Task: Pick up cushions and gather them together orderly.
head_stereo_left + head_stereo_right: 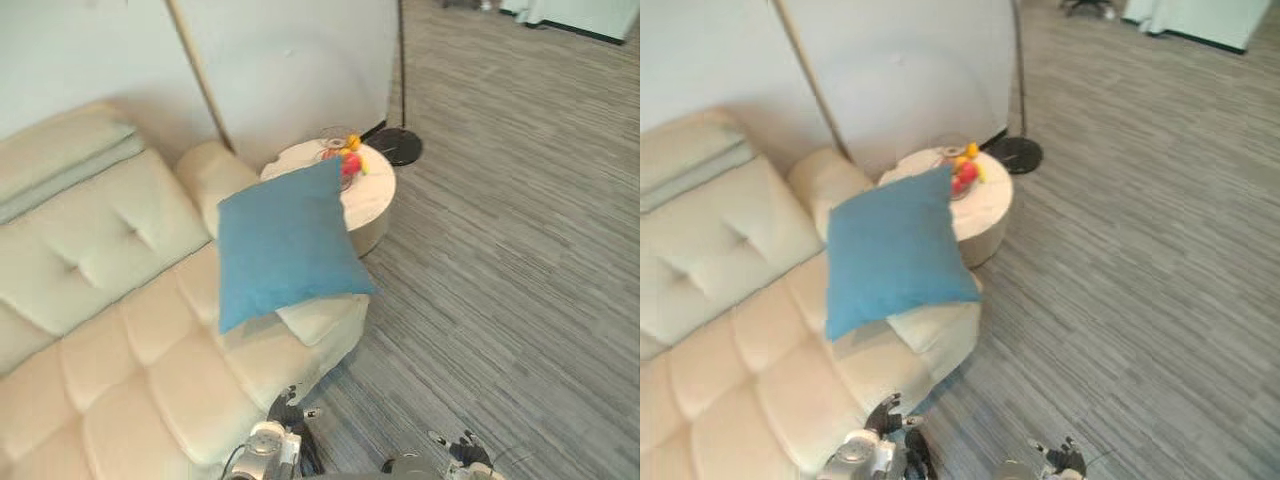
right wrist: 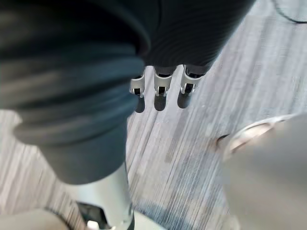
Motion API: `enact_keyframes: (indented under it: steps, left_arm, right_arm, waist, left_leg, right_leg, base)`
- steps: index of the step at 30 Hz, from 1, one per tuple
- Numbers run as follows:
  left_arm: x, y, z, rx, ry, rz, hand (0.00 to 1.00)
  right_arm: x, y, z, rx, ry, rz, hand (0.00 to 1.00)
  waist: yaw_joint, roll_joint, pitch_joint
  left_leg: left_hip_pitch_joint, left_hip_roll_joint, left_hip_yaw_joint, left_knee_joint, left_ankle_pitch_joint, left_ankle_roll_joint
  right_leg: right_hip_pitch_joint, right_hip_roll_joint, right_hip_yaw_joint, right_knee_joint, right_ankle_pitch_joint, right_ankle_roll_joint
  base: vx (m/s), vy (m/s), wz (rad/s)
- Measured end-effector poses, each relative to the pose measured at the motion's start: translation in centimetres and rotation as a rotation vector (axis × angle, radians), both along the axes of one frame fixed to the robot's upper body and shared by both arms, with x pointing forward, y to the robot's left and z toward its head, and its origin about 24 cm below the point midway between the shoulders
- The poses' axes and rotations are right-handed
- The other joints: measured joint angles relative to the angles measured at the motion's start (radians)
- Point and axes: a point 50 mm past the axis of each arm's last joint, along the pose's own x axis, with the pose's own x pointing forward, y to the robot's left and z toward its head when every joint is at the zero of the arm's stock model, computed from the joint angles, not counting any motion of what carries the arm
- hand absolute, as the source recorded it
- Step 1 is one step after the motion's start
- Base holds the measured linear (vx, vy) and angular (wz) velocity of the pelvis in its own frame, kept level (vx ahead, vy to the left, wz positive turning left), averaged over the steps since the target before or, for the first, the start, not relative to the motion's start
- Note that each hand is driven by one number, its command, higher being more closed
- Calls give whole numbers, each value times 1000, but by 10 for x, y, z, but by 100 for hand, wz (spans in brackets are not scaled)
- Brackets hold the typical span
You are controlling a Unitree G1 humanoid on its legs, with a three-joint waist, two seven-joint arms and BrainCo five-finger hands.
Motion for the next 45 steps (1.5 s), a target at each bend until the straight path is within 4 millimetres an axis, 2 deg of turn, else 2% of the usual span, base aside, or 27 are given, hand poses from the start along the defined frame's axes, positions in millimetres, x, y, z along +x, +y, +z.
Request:
enact_keyframes:
  steps: [1, 2, 3, 4, 5, 6, 8, 9, 10, 11, 15, 18, 21, 24, 26, 28, 29, 31, 33, 34, 35, 40, 42, 45]
  left_arm:
    - [-2, -1, -1, -1, 8, -7, 0]
    - [-5, -3, -3, -9, 26, -13, 0]
    - [-6, -4, -3, -12, 29, -19, 0]
    - [-7, -4, -3, -8, 30, -37, 0]
    - [-7, -4, -4, -7, 30, -39, 0]
    - [-7, 1, -4, 6, 29, -36, 0]
    - [-6, 6, -3, 27, 24, -35, 0]
    - [-6, 6, -3, 27, 24, -35, 0]
    - [-6, 6, -3, 26, 24, -34, 0]
    - [-3, 10, -2, 38, 14, -36, 0]
    - [-3, 4, -3, 16, 17, 21, 0]
    - [-5, 6, -3, 14, 23, 36, 0]
    - [-6, 10, -4, 7, 26, 72, 0]
    - [-5, 19, -3, 7, 24, 115, 0]
    - [-3, 30, -1, 27, 7, 135, 0]
    - [10, 54, 11, 52, -74, 195, 0]
    - [13, 60, 14, 59, -92, 209, 0]
    - [24, 87, 31, 98, -184, 273, 0]
    - [28, 102, 42, 110, -238, 321, 0]
    - [29, 105, 44, 112, -249, 329, 0]
    - [31, 113, 52, 121, -298, 356, 0]
    - [44, 112, 69, 100, -400, 362, 0]
    - [52, 111, 75, 90, -439, 359, 0]
    - [75, 102, 92, 75, -523, 316, 0]
  right_arm:
    - [-4, 0, -2, 0, 20, 5, 0]
    - [-9, -5, -2, -14, 38, 13, 0]
    - [-10, -5, -2, -14, 40, 16, 0]
    - [-10, -5, -2, -13, 39, 19, 0]
    - [-10, -5, -2, -12, 39, 20, 0]
    - [-9, -3, -2, -10, 41, 37, 0]
    - [-8, 0, -2, -7, 39, 55, 0]
    - [-8, 0, -3, -7, 39, 55, 0]
    - [-11, 1, -3, -2, 44, 55, 0]
    - [-12, 4, -5, 7, 48, 51, 0]
    - [-10, 6, -5, 16, 42, 39, 0]
    - [-7, 9, -4, 26, 23, 21, 0]
    - [-7, 12, -5, 45, 15, -8, 0]
    - [-2, 4, 0, 30, -29, -48, 0]
    - [5, -8, 9, -6, -86, -66, 0]
    - [19, -44, 34, -118, -209, -93, 0]
    - [23, -53, 41, -145, -237, -97, 0]
    - [37, -94, 81, -301, -377, -104, 0]
    - [44, -116, 108, -400, -467, -111, 0]
    - [45, -119, 113, -416, -482, -113, 0]
    - [51, -126, 129, -463, -540, -105, 0]
    - [67, -121, 144, -479, -621, -68, 0]
    - [81, -114, 150, -464, -659, -24, 0]
    - [105, -99, 157, -445, -702, 89, 0]
  waist:
    - [-13, -5, 2]
    - [-19, -8, 6]
    - [-19, -7, 4]
    - [-21, -5, 3]
    - [-22, -6, 2]
    - [-24, -13, 0]
    - [-22, -15, 4]
    - [-23, -15, 4]
    - [-26, -22, -6]
    - [-22, -51, -1]
    - [-8, -23, -14]
    - [-7, -23, -16]
    - [-4, -33, -17]
    - [-3, -34, -17]
    - [-5, -34, -18]
    - [-13, -30, -20]
    - [-13, -30, -20]
    - [-22, -21, -29]
    - [-26, -17, -34]
    - [-27, -17, -35]
    - [-27, -17, -40]
    - [-42, -9, -63]
    - [-53, -5, -64]
    - [-54, -1, -64]
  left_leg:
    - [32, -38, -29, -29, -20, 17]
    - [55, -68, -55, -47, -35, 27]
    - [66, -76, -56, -54, -36, 28]
    - [87, -93, -87, -62, -39, 33]
    - [92, -97, -93, -62, -40, 34]
    - [91, -103, -116, -64, -41, 35]
    - [88, -99, -190, -73, -31, 22]
    - [87, -98, -191, -74, -30, 21]
    - [64, -101, -222, -72, -20, 6]
    - [52, -122, -250, -69, -12, -3]
    - [49, -92, -298, -100, 26, -10]
    - [73, -76, -330, -132, 36, -24]
    - [89, -69, -349, -151, 39, -30]
    - [119, -68, -348, -175, 44, -37]
    - [129, -68, -347, -187, 48, -39]
    - [134, -69, -347, -218, 65, -34]
    - [135, -70, -347, -225, 69, -34]
    - [135, -70, -347, -259, 84, -31]
    - [139, -71, -342, -274, 88, -29]
    - [141, -71, -340, -276, 88, -28]
    - [145, -70, -327, -283, 89, -28]
    - [133, -74, -325, -283, 85, -29]
    - [127, -76, -324, -283, 86, -28]
    - [120, -77, -325, -283, 86, -28]
  right_leg:
    - [21, -39, -9, 61, -15, 25]
    - [-8, -79, 24, 197, -12, 39]
    - [-33, -94, 51, 267, 1, 45]
    - [-102, -111, 139, 425, 45, 38]
    - [-120, -110, 163, 454, 41, 41]
    - [-160, -87, 231, 499, 23, 44]
    - [-191, 11, 344, 402, -44, 41]
    - [-191, 13, 347, 398, -45, 41]
    - [-176, 61, 420, 226, -33, 41]
    - [-155, 53, 438, 88, 14, 17]
    - [-110, 81, 373, 14, 36, -1]
    - [-55, 105, 338, -45, 48, -16]
    - [-21, 116, 319, -81, 52, -19]
    - [4, 119, 321, -98, 52, -20]
    - [7, 120, 324, -98, 52, -20]
    - [0, 120, 324, -102, 54, -22]
    - [-3, 121, 324, -103, 54, -22]
    - [-16, 123, 326, -114, 59, -19]
    - [-17, 124, 332, -125, 65, -18]
    - [-17, 125, 333, -129, 66, -18]
    - [-23, 127, 346, -136, 67, -18]
    - [-21, 127, 352, -167, 81, -14]
    - [-20, 128, 352, -171, 84, -14]
    - [-25, 127, 351, -176, 86, -14]
  base:
    - [49, 110, 81]
    - [36, 115, 79]
    - [51, 122, 72]
    - [52, 71, 49]
    - [81, 56, 65]
    - [82, -17, 66]
    - [127, -59, 77]
    - [89, -81, 77]
    - [77, -106, 82]
    - [100, -154, 94]
    - [157, -156, 39]
    - [141, -112, 27]
    - [98, -65, 16]
    - [56, -34, 0]
    - [11, -9, -2]
    - [-18, -2, 1]
    - [-48, 4, 0]
    - [-19, 4, 1]
    - [-2, 10, -6]
    - [2, 14, -18]
    - [22, 10, -18]
    - [68, -1, -7]
    - [87, -13, -4]
    - [35, -10, -1]
